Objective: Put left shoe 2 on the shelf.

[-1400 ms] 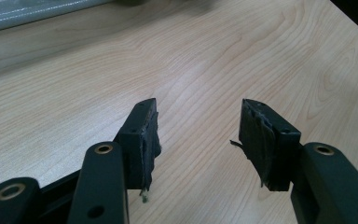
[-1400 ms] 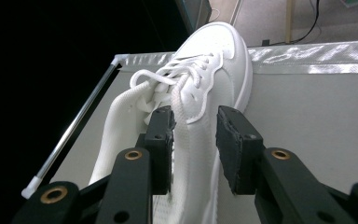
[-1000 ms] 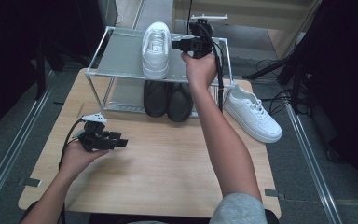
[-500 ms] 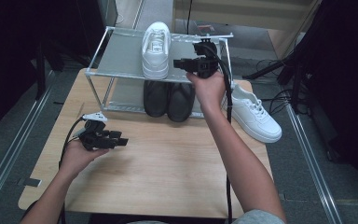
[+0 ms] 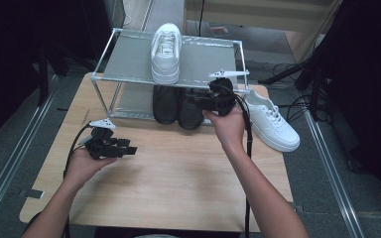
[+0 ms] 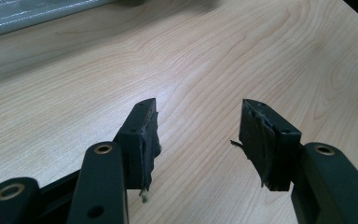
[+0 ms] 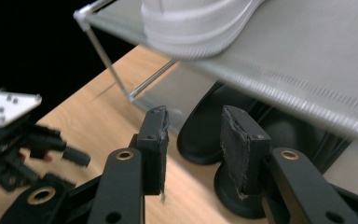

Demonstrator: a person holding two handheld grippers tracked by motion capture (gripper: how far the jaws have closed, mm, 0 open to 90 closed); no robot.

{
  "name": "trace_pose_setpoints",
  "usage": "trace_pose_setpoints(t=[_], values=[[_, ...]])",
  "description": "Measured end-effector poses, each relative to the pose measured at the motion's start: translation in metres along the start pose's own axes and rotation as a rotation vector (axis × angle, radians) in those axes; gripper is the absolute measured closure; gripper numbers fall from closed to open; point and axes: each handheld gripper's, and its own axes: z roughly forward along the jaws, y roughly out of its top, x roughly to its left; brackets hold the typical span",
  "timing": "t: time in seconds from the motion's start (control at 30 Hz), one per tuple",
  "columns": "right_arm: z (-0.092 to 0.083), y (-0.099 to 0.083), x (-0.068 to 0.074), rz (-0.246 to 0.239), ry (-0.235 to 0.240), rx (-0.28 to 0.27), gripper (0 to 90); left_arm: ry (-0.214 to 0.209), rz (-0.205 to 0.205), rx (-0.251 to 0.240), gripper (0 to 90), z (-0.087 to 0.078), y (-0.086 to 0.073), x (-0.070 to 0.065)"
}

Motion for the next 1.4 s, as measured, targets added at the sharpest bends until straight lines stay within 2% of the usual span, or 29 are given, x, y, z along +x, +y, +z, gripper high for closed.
trace_pose_setpoints(t=[0.1,0.47,0.57,0.63,0.9,1.0,1.2,1.4], values=[[0.0,-0.014,-0.003,0.01,0.031,0.006,62.5,0.0,-0.002,-0.003,47.2,0.0,0.0,0.0],[-0.003,-0.058,-0.009,0.004,0.093,0.017,63.4,-0.004,0.012,-0.003,47.2,-0.001,0.0,0.001],[-0.005,-0.068,-0.012,0.0,0.094,0.027,63.4,-0.011,0.026,-0.015,47.3,-0.002,0.0,-0.001],[-0.005,-0.075,-0.014,-0.004,0.091,0.036,63.4,-0.009,0.03,-0.003,47.2,-0.001,0.0,-0.001],[-0.012,-0.099,-0.025,0.016,0.095,0.04,62.1,-0.008,0.024,0.006,47.1,0.001,0.0,-0.001],[-0.016,-0.105,-0.029,0.002,0.085,0.046,62.6,-0.006,0.023,0.01,47.1,0.001,0.0,0.0],[-0.024,-0.116,-0.041,0.011,0.099,0.055,62.7,-0.009,0.028,0.017,47.1,0.002,0.0,-0.001],[-0.033,-0.126,-0.052,0.004,0.079,0.05,63.1,-0.008,0.025,0.013,47.1,0.002,-0.001,-0.001]])
